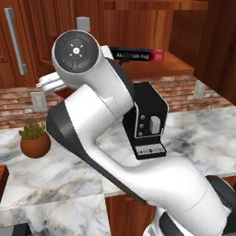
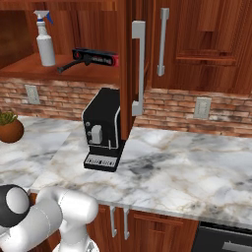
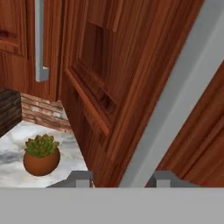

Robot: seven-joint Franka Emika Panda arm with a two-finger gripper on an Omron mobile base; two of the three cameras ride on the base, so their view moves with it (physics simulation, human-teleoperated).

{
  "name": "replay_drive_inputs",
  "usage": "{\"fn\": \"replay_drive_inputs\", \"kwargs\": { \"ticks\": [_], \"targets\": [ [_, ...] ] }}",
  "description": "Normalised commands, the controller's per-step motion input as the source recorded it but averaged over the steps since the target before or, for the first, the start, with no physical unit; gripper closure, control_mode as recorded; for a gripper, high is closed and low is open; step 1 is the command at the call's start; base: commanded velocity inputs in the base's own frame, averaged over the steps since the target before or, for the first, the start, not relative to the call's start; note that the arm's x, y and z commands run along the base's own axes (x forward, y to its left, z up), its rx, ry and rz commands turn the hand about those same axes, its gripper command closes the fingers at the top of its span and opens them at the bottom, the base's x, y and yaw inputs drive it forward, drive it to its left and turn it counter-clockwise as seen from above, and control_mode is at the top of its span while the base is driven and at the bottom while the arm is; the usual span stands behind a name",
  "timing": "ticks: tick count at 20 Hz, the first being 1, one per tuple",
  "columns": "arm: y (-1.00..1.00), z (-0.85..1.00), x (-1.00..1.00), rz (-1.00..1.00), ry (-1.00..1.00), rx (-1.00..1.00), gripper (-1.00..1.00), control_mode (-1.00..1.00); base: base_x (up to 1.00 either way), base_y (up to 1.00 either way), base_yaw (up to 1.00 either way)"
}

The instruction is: Pick the spray and dish brush from the cabinet and place them on the counter.

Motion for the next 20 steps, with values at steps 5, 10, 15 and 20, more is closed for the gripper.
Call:
{"fn": "replay_drive_inputs", "kwargs": {
  "ticks": [5,10,15,20],
  "targets": [
    [-0.06,-0.08,-0.37,-0.02,-0.02,-0.06,-1.0,-1.0,0.0,0.0,0.0],
    [0.0,0.0,-0.41,-0.01,-0.07,-0.02,-1.0,-1.0,0.0,0.0,0.0],
    [-0.24,0.0,-0.48,0.0,-0.04,0.0,-1.0,-1.0,0.0,0.0,0.0],
    [-0.51,0.01,-0.31,0.0,0.0,0.06,-1.0,-1.0,0.0,0.0,0.0]
  ]
}}
